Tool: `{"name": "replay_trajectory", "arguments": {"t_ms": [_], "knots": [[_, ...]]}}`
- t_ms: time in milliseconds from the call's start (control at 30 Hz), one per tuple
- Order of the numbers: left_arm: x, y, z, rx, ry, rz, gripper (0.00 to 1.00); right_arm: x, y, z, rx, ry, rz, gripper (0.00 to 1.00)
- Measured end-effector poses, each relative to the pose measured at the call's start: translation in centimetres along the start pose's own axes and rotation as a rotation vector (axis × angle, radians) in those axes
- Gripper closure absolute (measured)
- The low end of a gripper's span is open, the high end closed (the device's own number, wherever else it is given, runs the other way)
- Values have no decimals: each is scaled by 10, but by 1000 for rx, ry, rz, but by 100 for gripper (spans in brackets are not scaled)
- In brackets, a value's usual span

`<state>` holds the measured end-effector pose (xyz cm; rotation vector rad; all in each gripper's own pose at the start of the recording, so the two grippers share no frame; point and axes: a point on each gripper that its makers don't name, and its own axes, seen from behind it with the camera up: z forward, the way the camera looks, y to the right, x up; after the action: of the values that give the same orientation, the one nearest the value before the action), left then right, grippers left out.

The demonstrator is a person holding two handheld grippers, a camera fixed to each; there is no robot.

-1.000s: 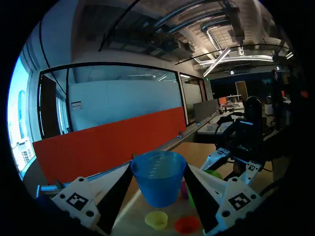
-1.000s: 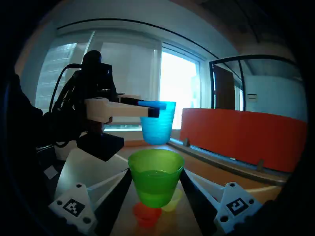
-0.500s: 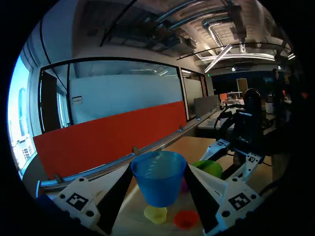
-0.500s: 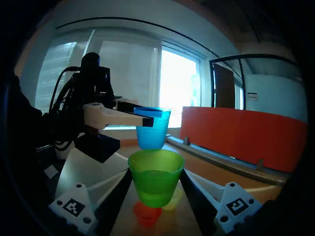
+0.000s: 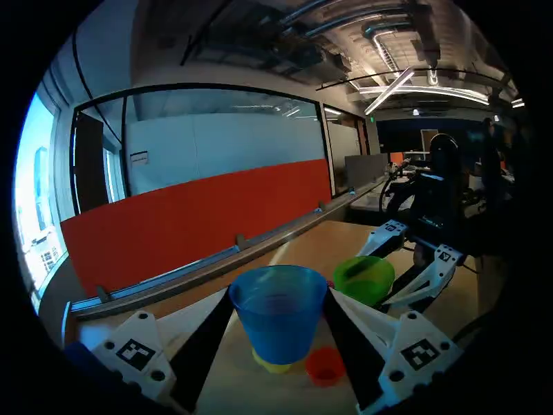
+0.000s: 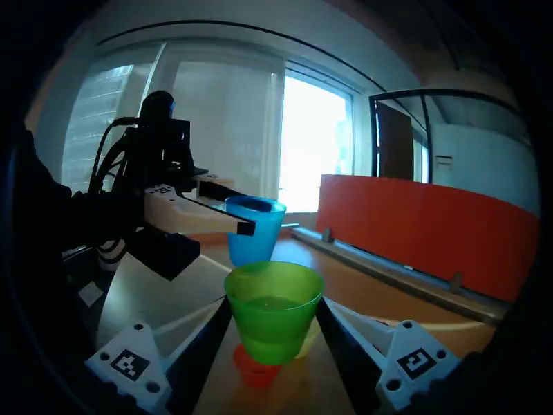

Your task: Pour water

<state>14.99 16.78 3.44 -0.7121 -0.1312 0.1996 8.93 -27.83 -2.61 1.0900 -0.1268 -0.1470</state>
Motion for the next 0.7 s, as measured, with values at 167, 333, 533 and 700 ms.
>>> {"name": "replay_trajectory", "arguments": {"t_ms": [167,333,533,700], "knots": [[-13,2,-3,3,-21,0,13,-6,-1,-2,5,-15,2,12],[-26,2,-5,4,-41,-5,13,-14,-3,-6,10,-36,3,12],[-44,3,-6,8,-69,-11,13,-25,-4,-9,10,-61,13,12],[-56,3,-8,12,-92,-10,13,-35,-4,-12,14,-85,25,12]]}}
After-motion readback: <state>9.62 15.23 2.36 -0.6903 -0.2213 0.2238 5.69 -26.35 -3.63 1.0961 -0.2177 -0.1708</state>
